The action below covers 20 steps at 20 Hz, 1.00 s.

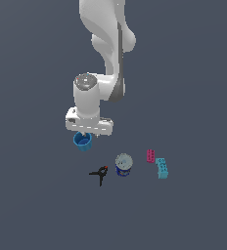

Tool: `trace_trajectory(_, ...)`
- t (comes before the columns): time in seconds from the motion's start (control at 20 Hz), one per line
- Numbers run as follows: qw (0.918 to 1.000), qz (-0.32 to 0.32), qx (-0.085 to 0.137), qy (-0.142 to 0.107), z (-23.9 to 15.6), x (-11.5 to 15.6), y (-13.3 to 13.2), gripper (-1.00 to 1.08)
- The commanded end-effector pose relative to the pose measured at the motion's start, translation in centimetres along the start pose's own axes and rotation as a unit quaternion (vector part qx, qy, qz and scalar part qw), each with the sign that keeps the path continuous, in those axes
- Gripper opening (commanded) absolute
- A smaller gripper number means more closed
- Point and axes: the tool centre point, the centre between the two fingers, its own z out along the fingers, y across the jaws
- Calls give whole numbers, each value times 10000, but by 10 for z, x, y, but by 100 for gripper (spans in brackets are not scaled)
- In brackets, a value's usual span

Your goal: Pick up a designated object from a clutter of objects.

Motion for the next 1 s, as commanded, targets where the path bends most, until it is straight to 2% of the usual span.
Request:
trace_trajectory(0.0,10000,0,0,-2,4,0,0,28)
trace_trajectory(0.5,10000,0,-1,2,28,-1,0,28)
trace_trajectory(0.55,10000,0,-1,2,28,-1,0,-100)
trace_trajectory(0.95,10000,0,-1,2,28,-1,0,-100)
